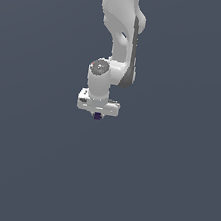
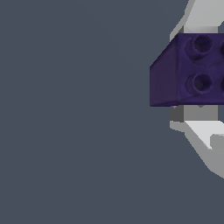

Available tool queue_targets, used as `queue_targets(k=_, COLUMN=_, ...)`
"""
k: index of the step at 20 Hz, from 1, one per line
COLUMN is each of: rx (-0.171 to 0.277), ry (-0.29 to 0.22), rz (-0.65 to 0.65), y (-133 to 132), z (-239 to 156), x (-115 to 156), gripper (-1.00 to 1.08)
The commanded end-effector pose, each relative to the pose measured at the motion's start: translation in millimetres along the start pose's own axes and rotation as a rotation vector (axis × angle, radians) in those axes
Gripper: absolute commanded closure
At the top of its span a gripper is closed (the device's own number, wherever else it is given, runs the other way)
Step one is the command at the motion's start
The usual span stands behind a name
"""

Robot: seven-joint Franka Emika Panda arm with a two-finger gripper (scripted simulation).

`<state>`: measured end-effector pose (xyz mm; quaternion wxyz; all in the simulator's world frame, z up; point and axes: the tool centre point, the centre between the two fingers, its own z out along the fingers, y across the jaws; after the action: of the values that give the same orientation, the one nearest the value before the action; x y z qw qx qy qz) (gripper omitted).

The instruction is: Pick up the object and move it to a goal position.

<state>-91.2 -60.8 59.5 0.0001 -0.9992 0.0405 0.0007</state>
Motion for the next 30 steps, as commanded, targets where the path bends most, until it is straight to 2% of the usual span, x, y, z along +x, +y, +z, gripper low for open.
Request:
queue_targets(k=1, rx=0.000, ry=0.001, rz=0.000, y=-6.2, z=-17.4, x=3.8, gripper=1.08)
queue_targets(k=22, rx=-0.002, ry=0.001, rz=0.000, y=-78.4, z=-220.5, x=50.2, gripper=1.08)
queue_targets(k=30, rx=-0.001, ry=0.001, rz=0.000, y=-98.2, z=-274.4, x=65.3, gripper=1.08)
